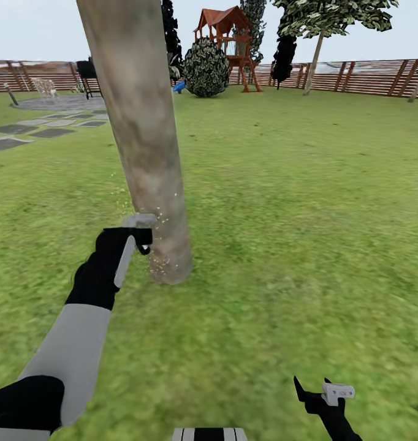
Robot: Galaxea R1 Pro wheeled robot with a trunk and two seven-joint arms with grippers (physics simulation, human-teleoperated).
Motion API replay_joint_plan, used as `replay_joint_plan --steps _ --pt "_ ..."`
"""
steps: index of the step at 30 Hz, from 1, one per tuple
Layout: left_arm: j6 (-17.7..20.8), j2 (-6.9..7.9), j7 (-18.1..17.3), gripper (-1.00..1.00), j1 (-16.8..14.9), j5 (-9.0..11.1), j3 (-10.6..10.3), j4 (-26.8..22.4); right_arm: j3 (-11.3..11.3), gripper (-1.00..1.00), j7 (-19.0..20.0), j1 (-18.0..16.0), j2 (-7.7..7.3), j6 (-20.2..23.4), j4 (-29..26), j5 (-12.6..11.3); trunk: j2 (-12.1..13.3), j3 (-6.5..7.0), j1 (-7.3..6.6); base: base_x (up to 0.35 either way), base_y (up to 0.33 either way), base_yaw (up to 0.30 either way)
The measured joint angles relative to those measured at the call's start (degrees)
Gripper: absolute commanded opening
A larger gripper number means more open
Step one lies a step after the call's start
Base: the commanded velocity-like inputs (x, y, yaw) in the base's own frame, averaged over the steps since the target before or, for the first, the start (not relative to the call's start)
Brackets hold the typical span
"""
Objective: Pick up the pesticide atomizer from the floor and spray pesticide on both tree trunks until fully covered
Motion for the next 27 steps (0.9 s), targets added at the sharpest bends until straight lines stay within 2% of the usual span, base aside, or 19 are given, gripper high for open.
replay_joint_plan --steps 2,3,4,6,8,10,12,15,16,19,23,25,27 --pt "1.23 -2.83 -0.03 -1.0 -0.2 -0.05 -0.08 -1.92 0.0 1.0 0.0 0.01 0.0 0.0 0.0 0.0 0.0 0.0 0.0 0.0 0.0 0.0" --pt "1.46 -3.62 -0.03 -1.0 -0.41 -0.25 -0.11 -2.46 0.0 1.0 0.0 0.01 0.0 0.0 0.0 0.0 0.0 0.0 0.0 0.0 0.0 0.0" --pt "2.81 -4.89 -0.04 -1.0 -0.99 -0.05 -0.96 -3.15 0.0 1.0 0.0 -0.01 0.0 0.0 0.0 0.0 0.0 0.0 0.0 0.0 0.0 0.0" --pt "4.23 -5.33 -0.03 -1.0 -1.45 -0.65 -2.23 -3.45 0.0 1.0 0.0 -0.01 0.0 0.0 0.0 0.0 0.0 0.0 0.0 0.0 0.0 0.0" --pt "4.63 -5.04 -0.03 -1.0 -1.71 -0.78 -2.46 -3.55 0.0 1.0 0.0 0.01 0.0 0.0 0.0 0.0 0.0 0.0 0.0 0.0 0.0 0.0" --pt "4.88 -4.07 -0.02 -1.0 -2.07 -1.27 -2.07 -3.75 0.0 1.0 0.0 0.01 0.0 0.0 0.0 0.0 0.0 0.0 0.0 0.0 0.0 0.0" --pt "5.2 -2.12 -0.01 -1.0 -2.15 -1.45 -0.81 -4.45 0.01 1.0 0.0 -0.01 0.0 0.0 0.0 0.0 0.0 0.0 0.0 0.0 0.0 0.0" --pt "5.87 1.75 -0.02 -1.0 -2.66 -1.39 0.43 -4.8 0.01 1.0 0.0 0.01 0.0 0.0 0.0 0.0 0.0 0.0 0.0 0.0 0.0 0.0" --pt "5.87 2.27 -0.02 -1.0 -2.81 -1.05 0.5 -4.82 0.0 1.0 0.0 0.01 0.0 0.0 0.0 0.0 0.0 0.0 0.0 0.0 0.0 0.0" --pt "5.86 2.47 -0.03 -1.0 -2.86 -0.64 0.5 -4.83 0.0 1.0 0.0 0.01 0.0 0.0 0.0 0.0 0.0 0.0 0.0 0.0 0.0 0.0" --pt "5.47 1.86 -0.06 -1.0 -1.9 -0.6 0.15 -3.97 0.02 1.0 0.0 0.0 0.0 0.0 0.0 0.0 0.0 0.0 0.01 0.0 0.0 0.0" --pt "4.79 1.74 -0.11 -1.0 -0.04 -0.47 0.12 -1.33 0.03 1.0 0.0 0.0 0.0 0.0 0.0 0.01 0.01 -0.01 0.01 0.0 0.0 0.0" --pt "2.55 1.71 -0.16 -1.0 1.56 -0.54 0.18 1.31 0.04 1.0 0.0 -0.01 0.0 0.0 0.0 0.0 0.01 -0.01 0.01 0.0 0.0 0.0"
